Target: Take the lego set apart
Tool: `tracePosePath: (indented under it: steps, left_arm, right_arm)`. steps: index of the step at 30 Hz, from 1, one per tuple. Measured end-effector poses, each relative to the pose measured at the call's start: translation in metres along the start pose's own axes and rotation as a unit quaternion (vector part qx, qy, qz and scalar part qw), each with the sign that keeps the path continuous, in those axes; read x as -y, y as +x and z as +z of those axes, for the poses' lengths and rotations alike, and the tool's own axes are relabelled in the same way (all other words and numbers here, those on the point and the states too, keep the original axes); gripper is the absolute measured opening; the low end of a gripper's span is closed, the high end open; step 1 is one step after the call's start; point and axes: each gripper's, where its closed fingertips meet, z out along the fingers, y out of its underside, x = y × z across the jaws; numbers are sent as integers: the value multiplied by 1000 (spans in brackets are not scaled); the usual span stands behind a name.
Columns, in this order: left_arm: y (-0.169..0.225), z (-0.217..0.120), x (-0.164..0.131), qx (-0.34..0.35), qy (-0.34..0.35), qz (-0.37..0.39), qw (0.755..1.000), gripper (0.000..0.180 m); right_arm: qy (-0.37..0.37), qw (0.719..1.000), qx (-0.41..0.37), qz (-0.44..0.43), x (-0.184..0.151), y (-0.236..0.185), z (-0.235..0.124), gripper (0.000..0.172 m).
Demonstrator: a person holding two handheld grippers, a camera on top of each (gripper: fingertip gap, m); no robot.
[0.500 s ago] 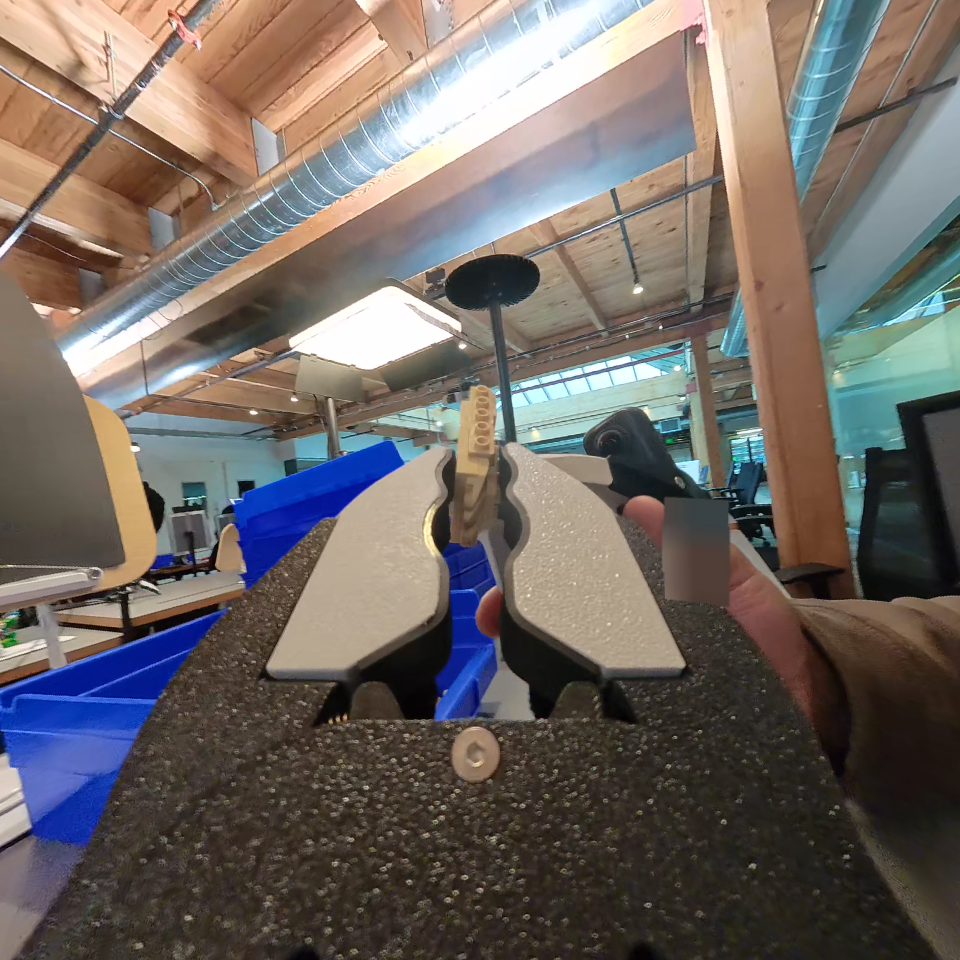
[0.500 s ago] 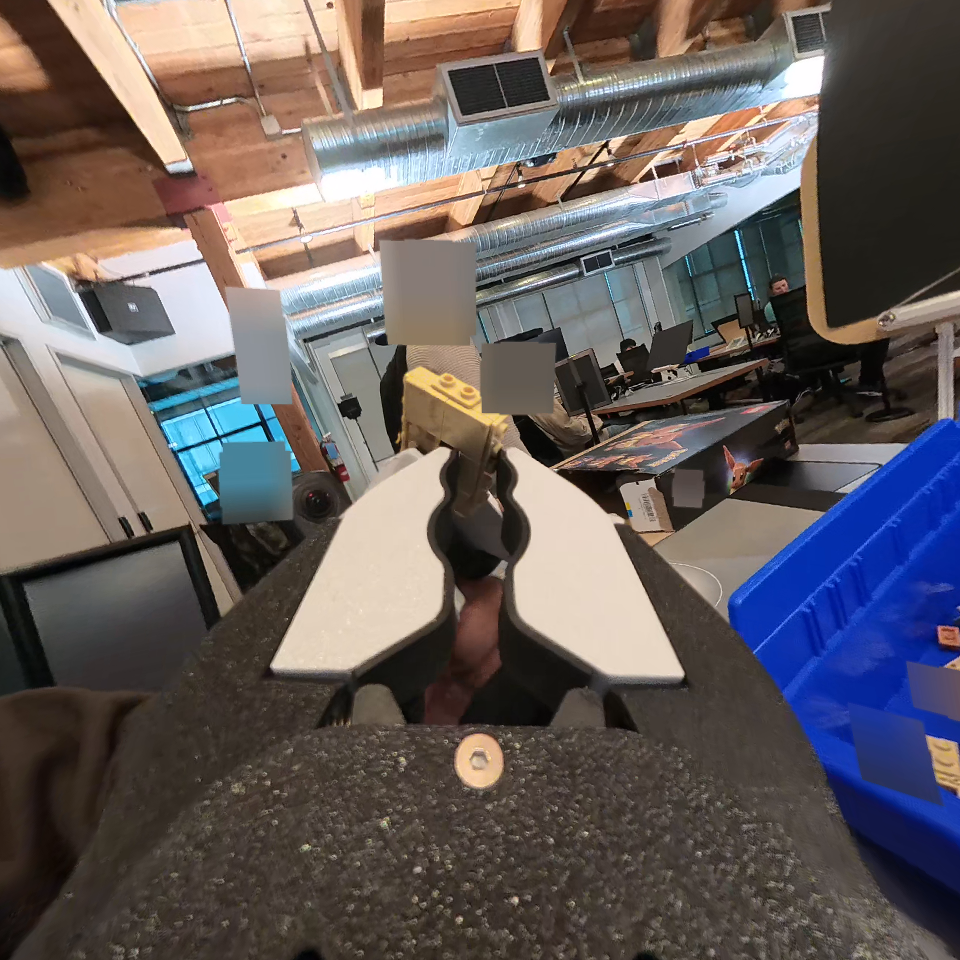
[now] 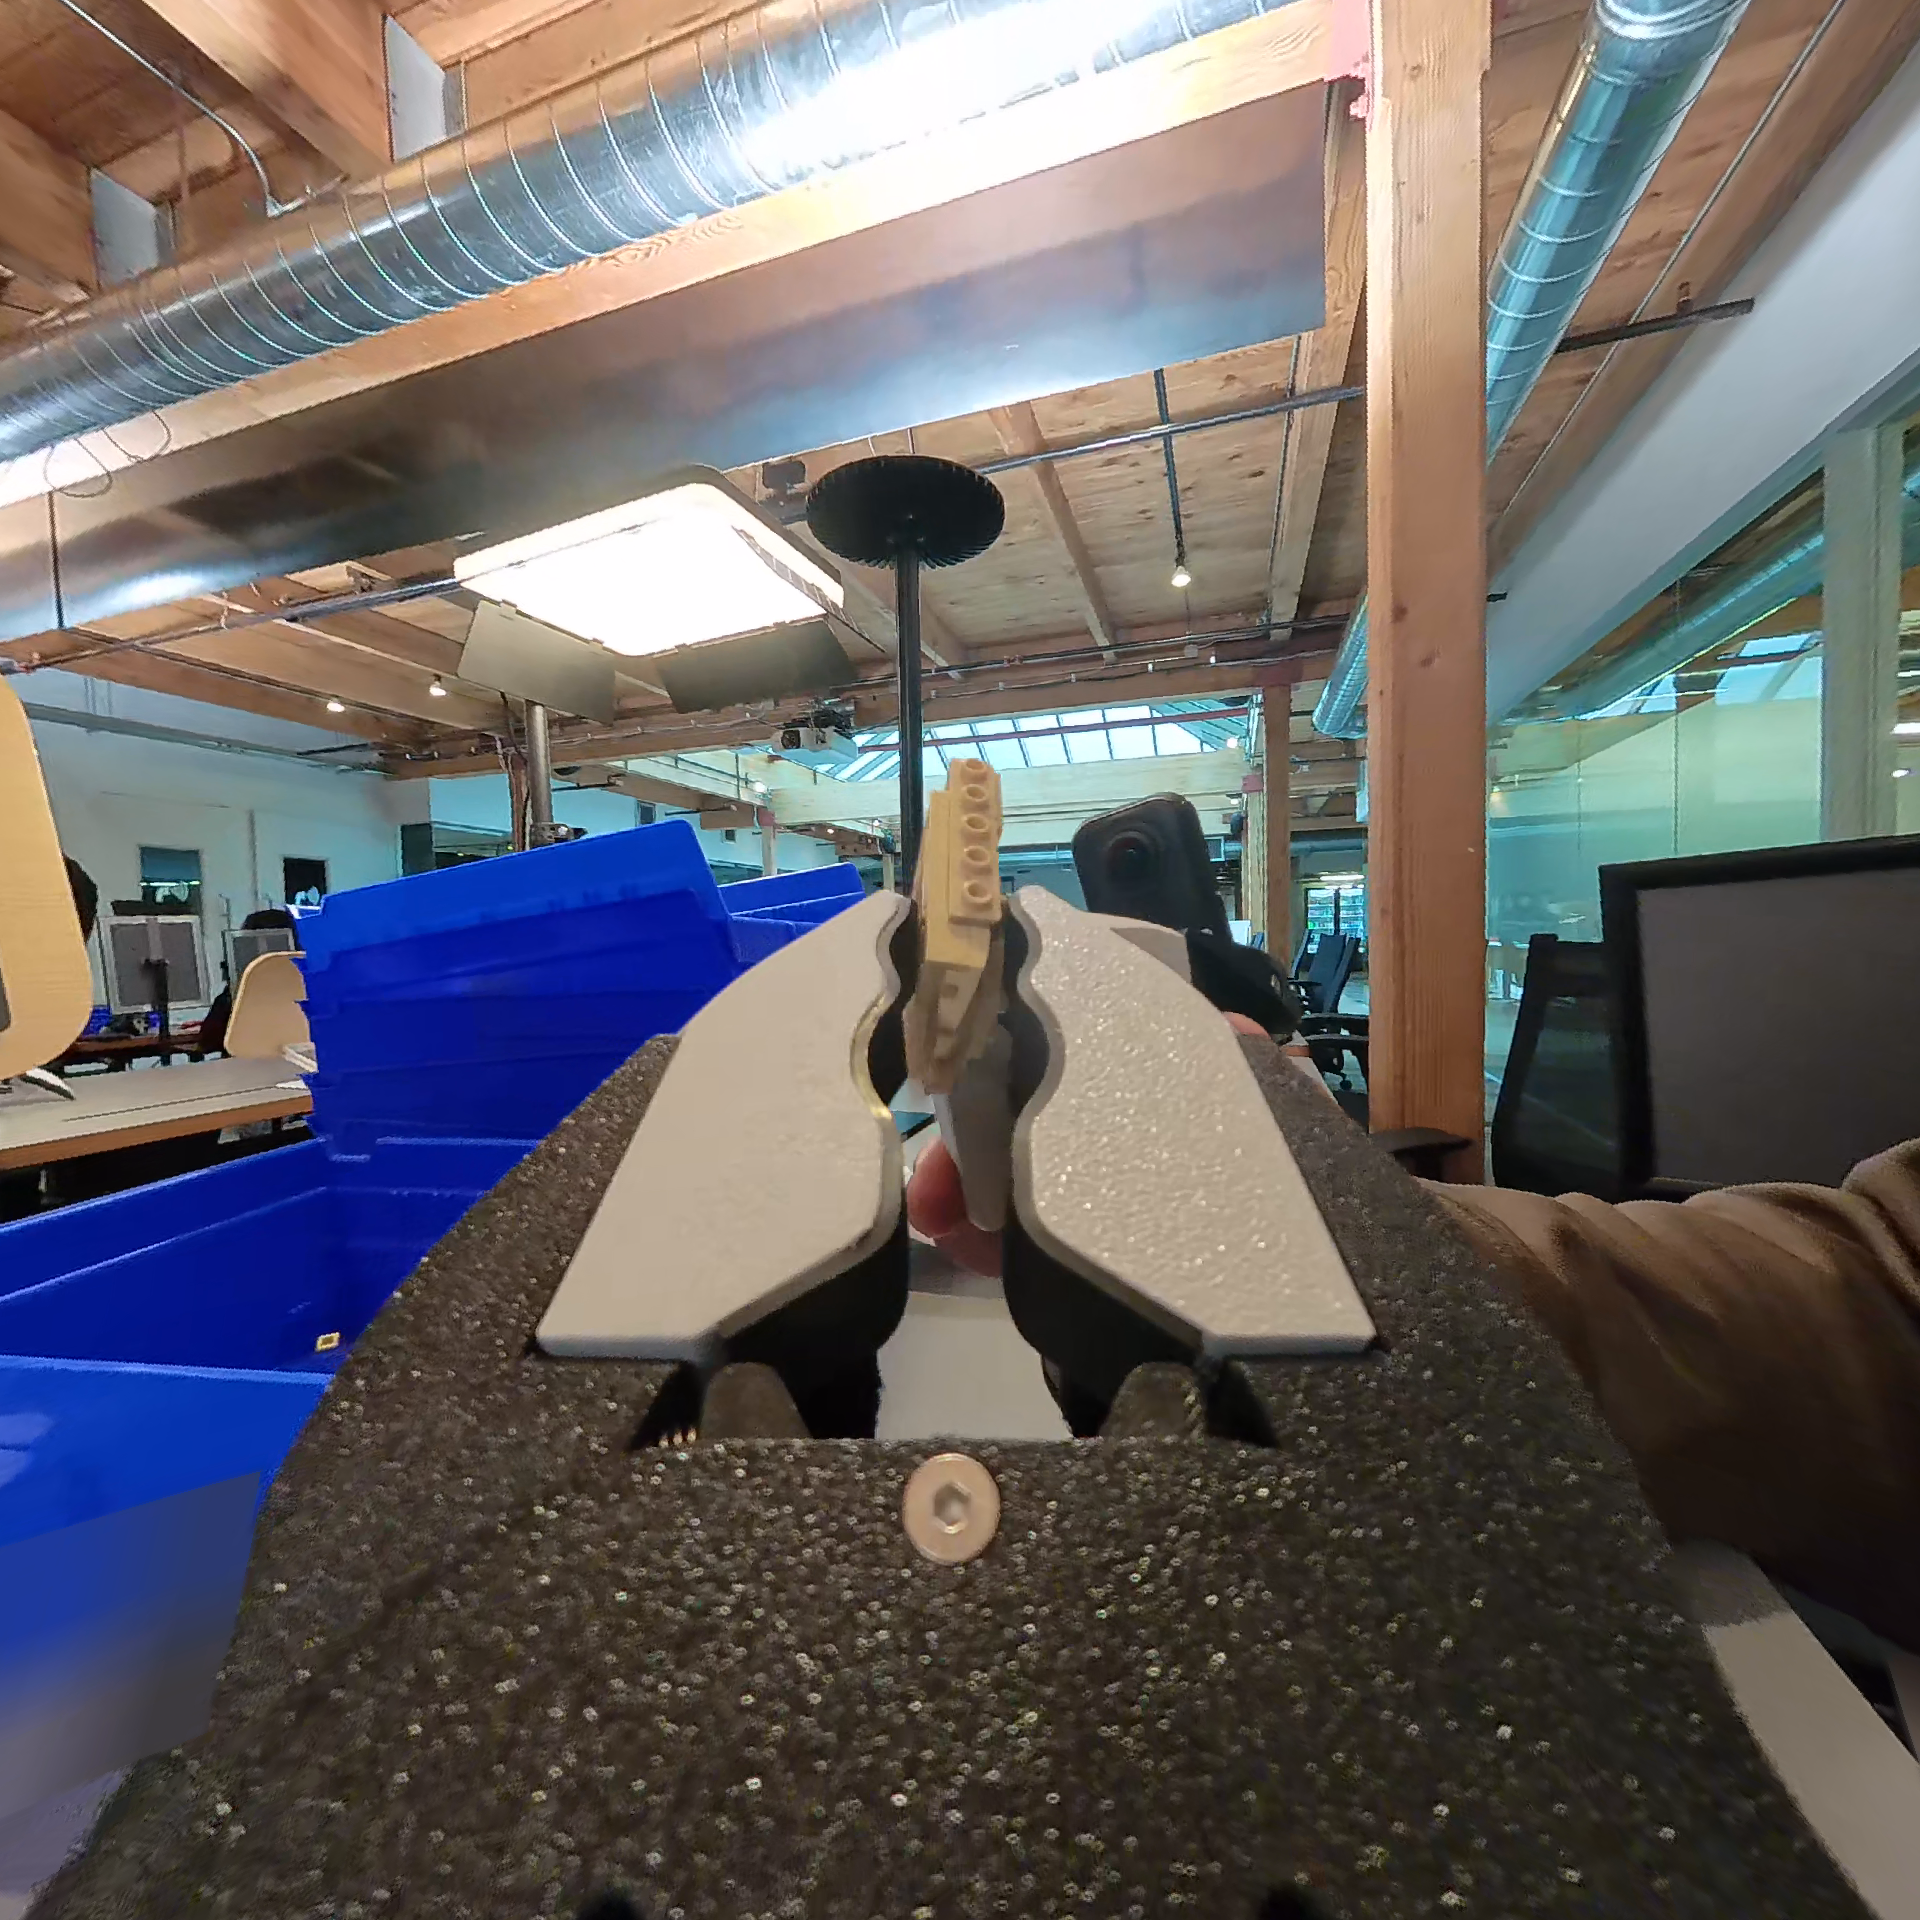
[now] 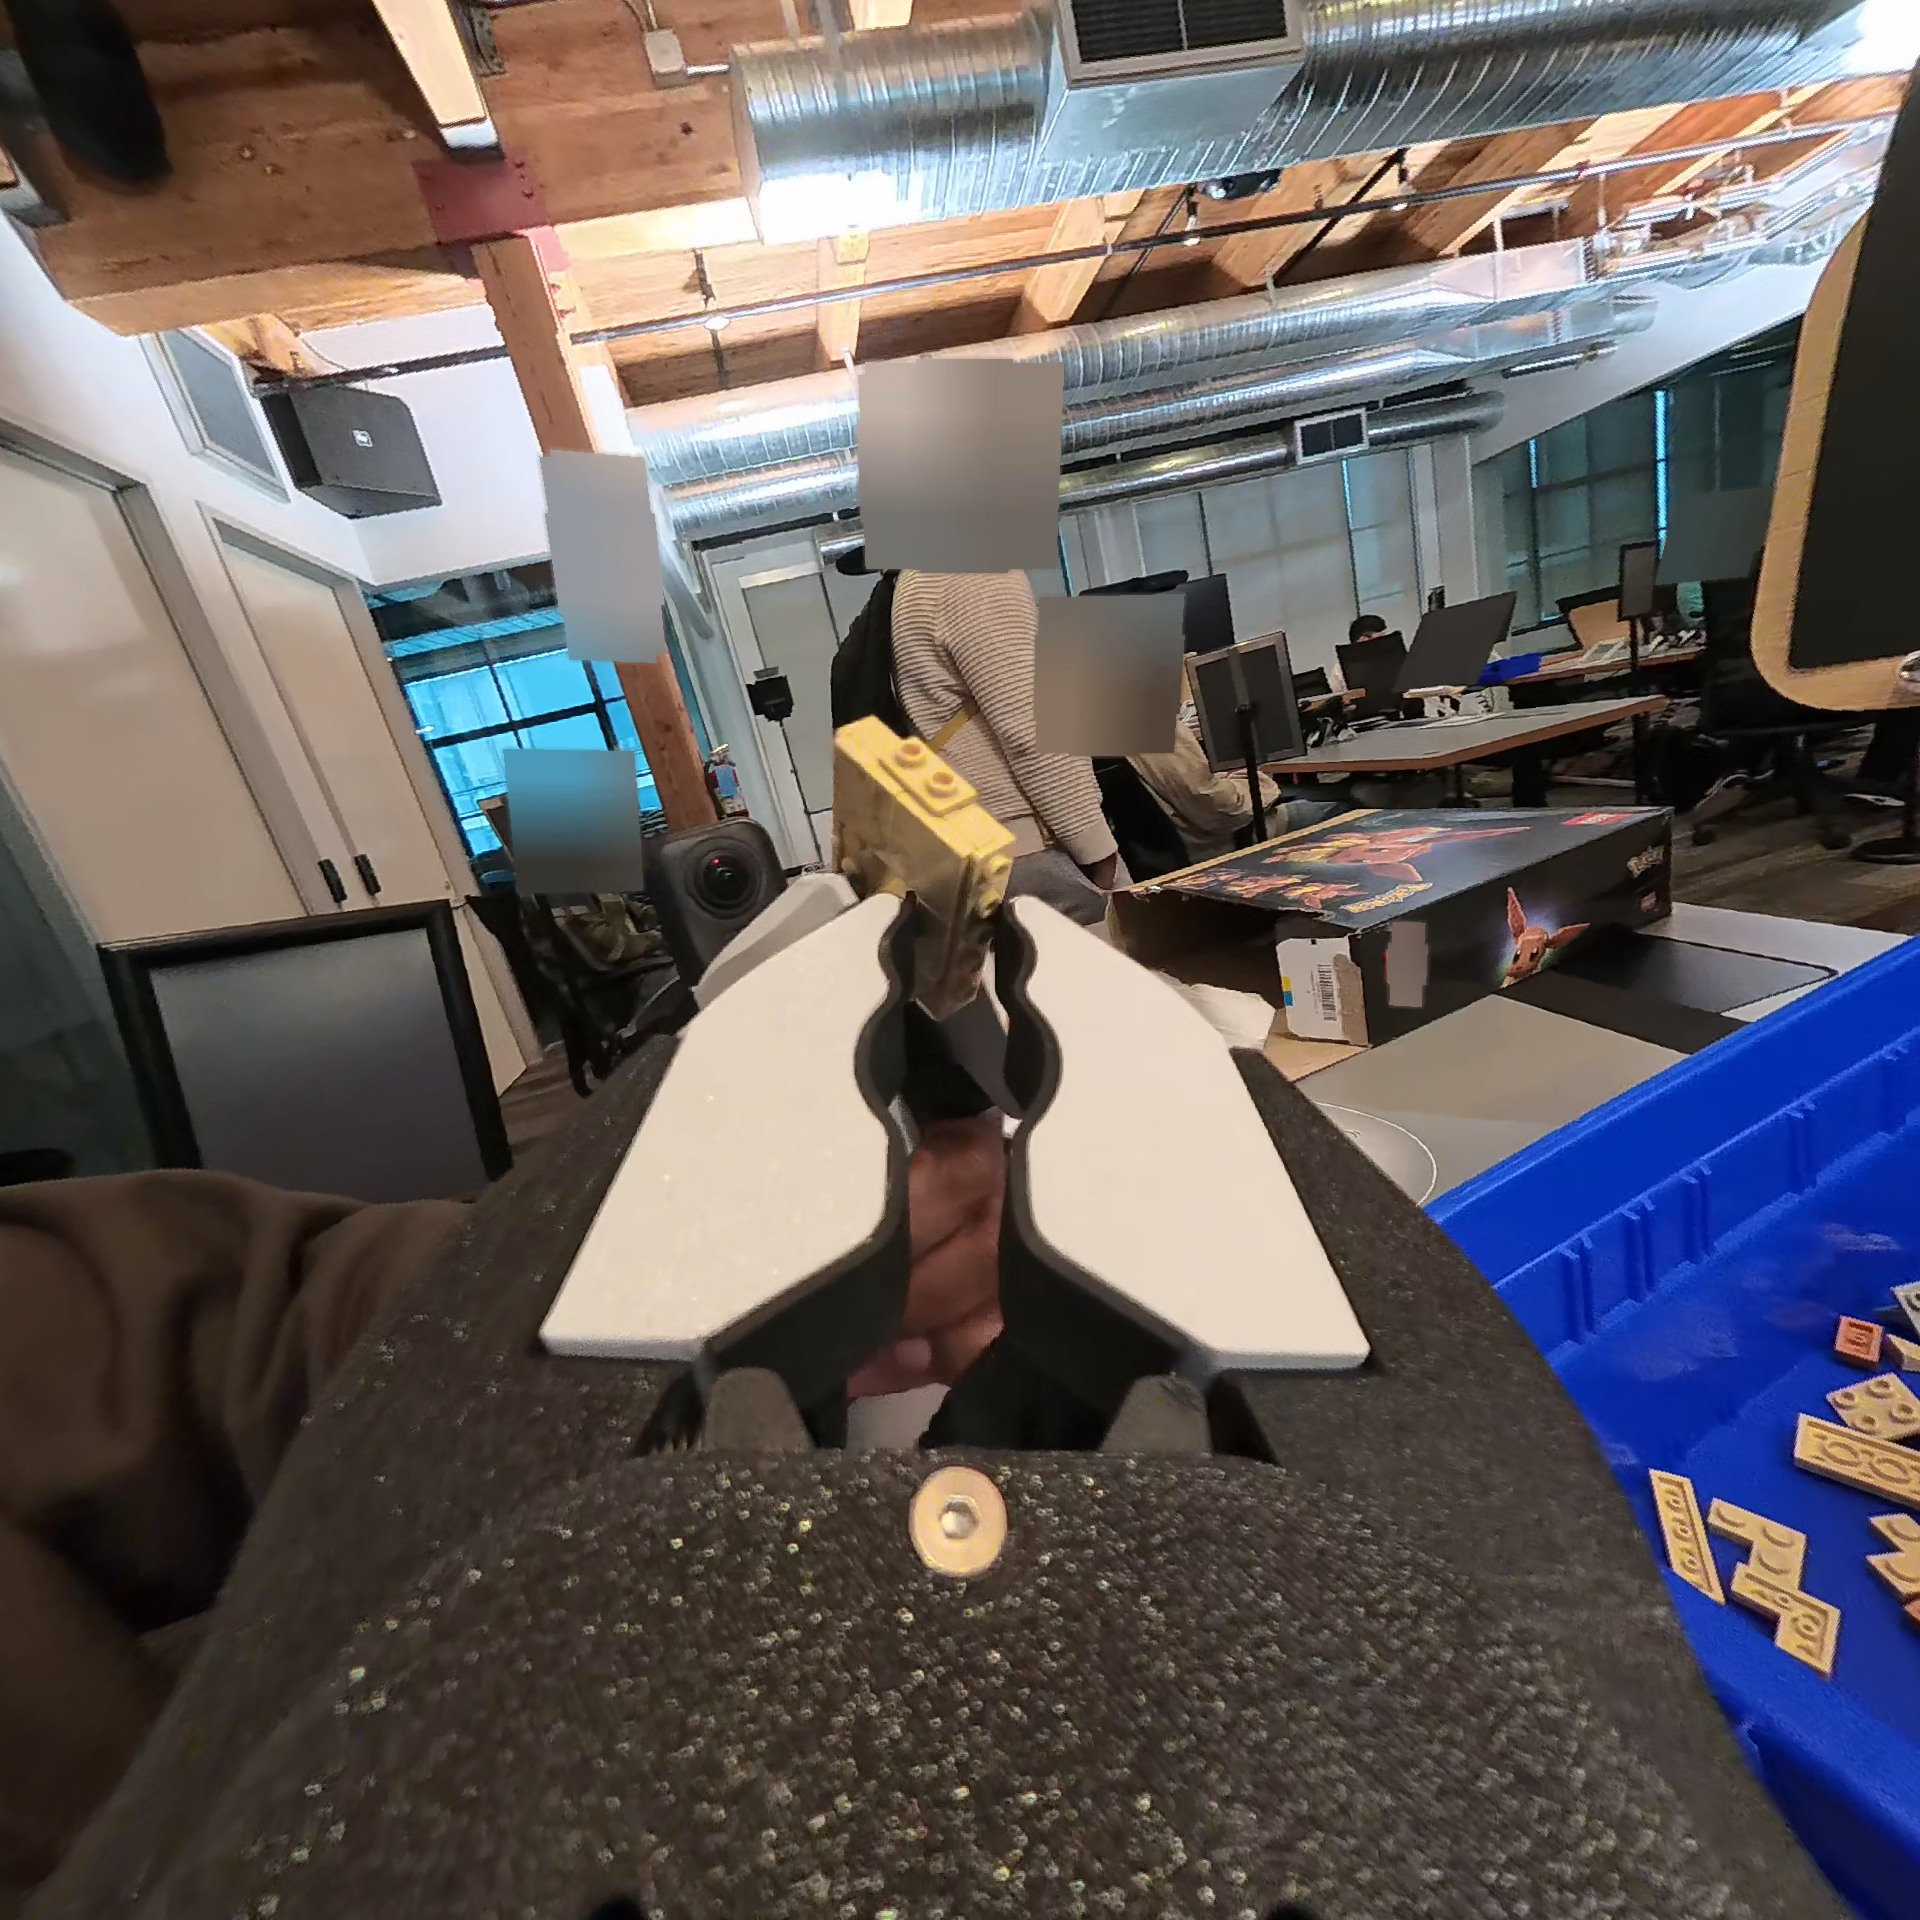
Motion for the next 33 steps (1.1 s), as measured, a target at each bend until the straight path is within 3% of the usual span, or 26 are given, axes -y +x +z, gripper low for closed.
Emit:
tracePosePath:
  steps: [14, 17, 21, 25, 30, 33]
  left_arm:
    - [2, 1, -2, -20, -2, -49, 999, 15]
    - [-2, 1, -2, 23, -8, 25, 999, 15]
    - [-4, 0, 0, 86, -9, 166, 982, 15]
    - [-3, 0, 2, 99, -10, 210, 973, 15]
    - [2, 0, 2, 46, 0, 131, 990, 16]
    - [2, -1, 2, 31, 4, 101, 994, 16]
  right_arm:
    - [5, 999, 33, 14, 0, -1, -4, 14]
    - [17, 1000, -7, 22, 1, 4, -1, 14]
    - [46, 997, -60, 32, 3, 8, 3, 14]
    - [64, 994, -64, 67, 3, 8, 3, 14]
    - [78, 990, -24, 119, 4, 2, 4, 15]
    - [78, 991, -25, 109, 4, 0, 4, 13]
